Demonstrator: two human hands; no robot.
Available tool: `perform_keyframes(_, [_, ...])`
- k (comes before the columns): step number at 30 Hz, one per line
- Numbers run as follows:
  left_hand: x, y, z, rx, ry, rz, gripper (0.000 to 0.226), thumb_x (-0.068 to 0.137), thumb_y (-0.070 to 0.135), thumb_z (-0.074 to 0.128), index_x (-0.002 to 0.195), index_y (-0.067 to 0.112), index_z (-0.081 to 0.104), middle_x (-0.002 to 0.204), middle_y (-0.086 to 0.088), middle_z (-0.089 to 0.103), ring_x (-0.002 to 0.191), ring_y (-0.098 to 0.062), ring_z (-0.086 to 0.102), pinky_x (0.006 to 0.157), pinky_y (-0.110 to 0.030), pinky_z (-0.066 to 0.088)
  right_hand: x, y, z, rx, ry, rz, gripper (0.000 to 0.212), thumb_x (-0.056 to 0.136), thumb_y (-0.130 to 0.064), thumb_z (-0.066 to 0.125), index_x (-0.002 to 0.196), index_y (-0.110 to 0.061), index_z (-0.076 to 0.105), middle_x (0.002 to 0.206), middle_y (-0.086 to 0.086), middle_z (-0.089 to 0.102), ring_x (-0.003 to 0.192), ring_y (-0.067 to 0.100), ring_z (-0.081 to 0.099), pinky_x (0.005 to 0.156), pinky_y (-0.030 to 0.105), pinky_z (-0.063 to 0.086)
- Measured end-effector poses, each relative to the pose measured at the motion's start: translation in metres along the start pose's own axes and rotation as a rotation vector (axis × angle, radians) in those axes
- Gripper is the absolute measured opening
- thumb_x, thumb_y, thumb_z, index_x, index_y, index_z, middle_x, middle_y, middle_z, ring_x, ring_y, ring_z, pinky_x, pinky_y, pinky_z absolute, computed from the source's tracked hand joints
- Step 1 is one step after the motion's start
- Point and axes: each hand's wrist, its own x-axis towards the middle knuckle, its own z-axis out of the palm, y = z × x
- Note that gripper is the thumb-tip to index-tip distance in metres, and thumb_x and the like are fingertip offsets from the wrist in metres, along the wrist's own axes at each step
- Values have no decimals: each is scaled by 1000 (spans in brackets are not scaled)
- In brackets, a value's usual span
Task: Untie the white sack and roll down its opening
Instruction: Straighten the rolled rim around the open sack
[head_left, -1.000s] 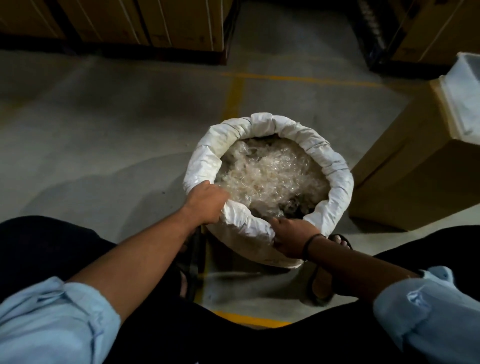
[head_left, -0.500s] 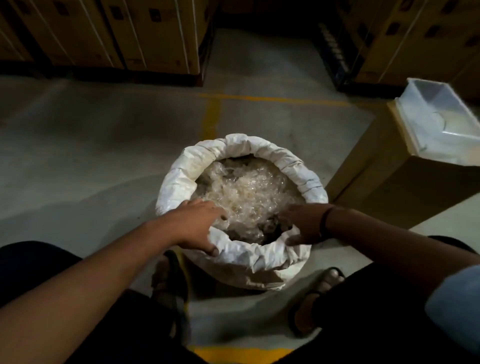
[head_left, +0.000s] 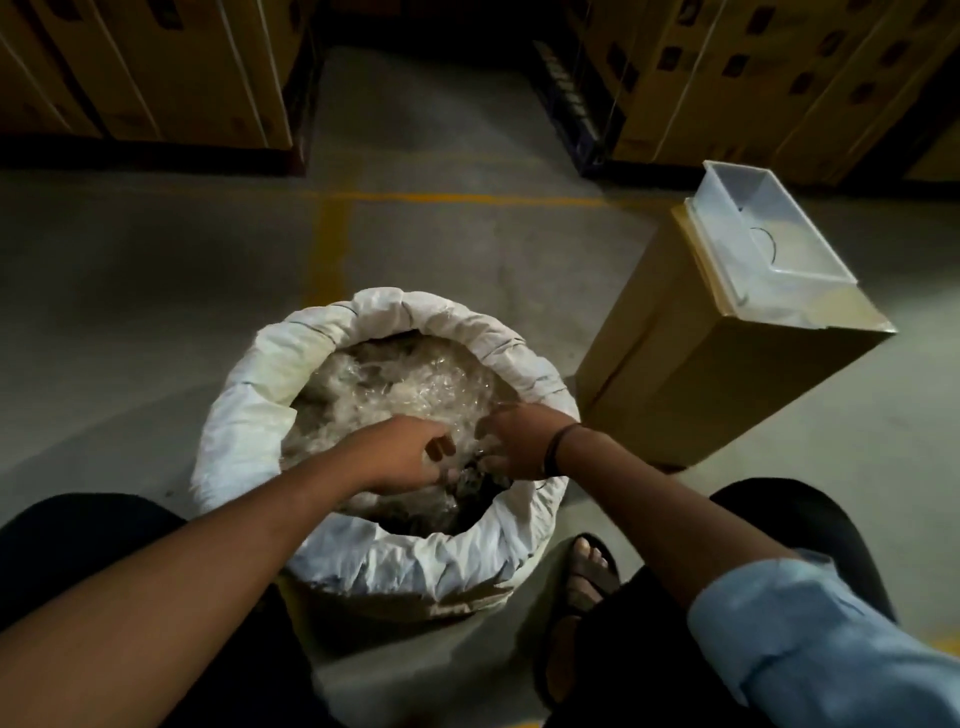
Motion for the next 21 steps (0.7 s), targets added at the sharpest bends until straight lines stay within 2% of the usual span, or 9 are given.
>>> perform_keyframes(4, [11, -5, 19, 37, -156, -41, 36, 89, 50, 68, 120, 33, 62, 116, 10, 65, 102, -15, 62, 92, -39, 55, 6, 8, -4, -68, 151, 85, 46, 84, -42, 57, 127, -26, 56, 134, 2, 55, 125, 26, 49, 105, 45, 38])
perform_keyframes(8, [13, -11, 26, -61, -192, -3, 33, 87, 53, 69, 115, 36, 64, 109, 13, 67, 97, -10, 64, 89, -36, 55, 16, 10, -3, 134, 456, 332, 75, 85, -44, 55, 148, -21, 21, 156, 15, 20, 144, 39, 17, 114, 58, 23])
perform_keyframes(11, [14, -8, 27, -86, -155, 24, 27, 89, 51, 69, 112, 37, 66, 106, 14, 68, 93, -8, 65, 83, -32, 55, 25, 10, 1, 301, 443, 549, 92, 85, -59, 51, 152, -24, -1, 162, 13, -6, 147, 45, -4, 113, 65, 12])
perform_keyframes(14, [18, 3, 27, -138, -40, 72, 24, 89, 49, 70, 109, 36, 69, 104, 14, 71, 91, -5, 66, 79, -30, 55, 32, 12, 11, 438, 374, 623, 98, 82, -67, 51, 151, -31, -10, 162, 8, -15, 145, 47, 3, 109, 70, 20])
perform_keyframes(17, [19, 8, 26, -145, 32, 115, 25, 90, 48, 69, 110, 33, 70, 100, 16, 68, 87, -1, 63, 74, -26, 52, 39, 17, 23, 456, 338, 613, 102, 81, -71, 50, 146, -39, -21, 160, 5, -20, 142, 48, 21, 104, 68, 32])
perform_keyframes(19, [19, 8, 25, -143, 38, 123, 23, 90, 48, 69, 108, 33, 71, 96, 17, 67, 85, 2, 61, 71, -24, 50, 43, 19, 30, 402, 336, 598, 101, 80, -73, 47, 145, -41, -23, 161, 6, -16, 136, 49, 32, 100, 65, 37])
perform_keyframes(21, [21, 7, 25, -164, 37, 128, 20, 90, 46, 69, 106, 34, 72, 99, 16, 70, 86, 2, 63, 71, -23, 51, 46, 22, 37, 351, 354, 578, 97, 81, -72, 46, 147, -40, -18, 159, 8, -4, 133, 49, 34, 97, 63, 40])
